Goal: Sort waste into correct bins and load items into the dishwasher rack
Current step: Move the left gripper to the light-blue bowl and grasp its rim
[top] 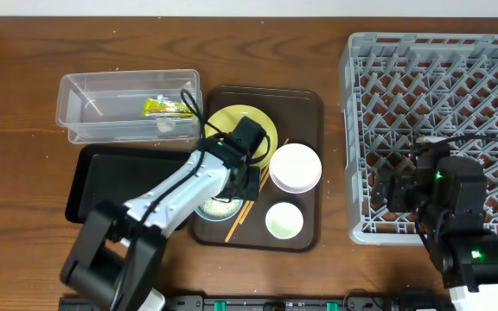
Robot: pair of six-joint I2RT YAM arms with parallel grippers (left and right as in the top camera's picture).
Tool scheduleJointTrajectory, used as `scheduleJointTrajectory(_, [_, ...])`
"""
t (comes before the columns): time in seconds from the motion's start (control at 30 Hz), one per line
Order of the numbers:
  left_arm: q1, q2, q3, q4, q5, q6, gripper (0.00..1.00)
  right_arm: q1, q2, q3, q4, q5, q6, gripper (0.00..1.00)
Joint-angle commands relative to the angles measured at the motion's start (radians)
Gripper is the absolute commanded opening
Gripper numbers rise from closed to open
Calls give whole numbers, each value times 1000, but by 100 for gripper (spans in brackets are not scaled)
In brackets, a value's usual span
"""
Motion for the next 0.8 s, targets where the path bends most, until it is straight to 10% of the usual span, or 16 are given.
scheduleJointTrajectory(0.0, [0,33,-6,1,-5,6,38,-6,-3,22,-1,-4,8,99])
scheduleJointTrajectory(0.4, [0,37,-5,0,-5,2,6,-6,-3,22,-2,-4,8,99])
scheduleJointTrajectory(0.77, [0,-36,45,-111,-5,3,6,-6,-3,22,-8,-4,8,99])
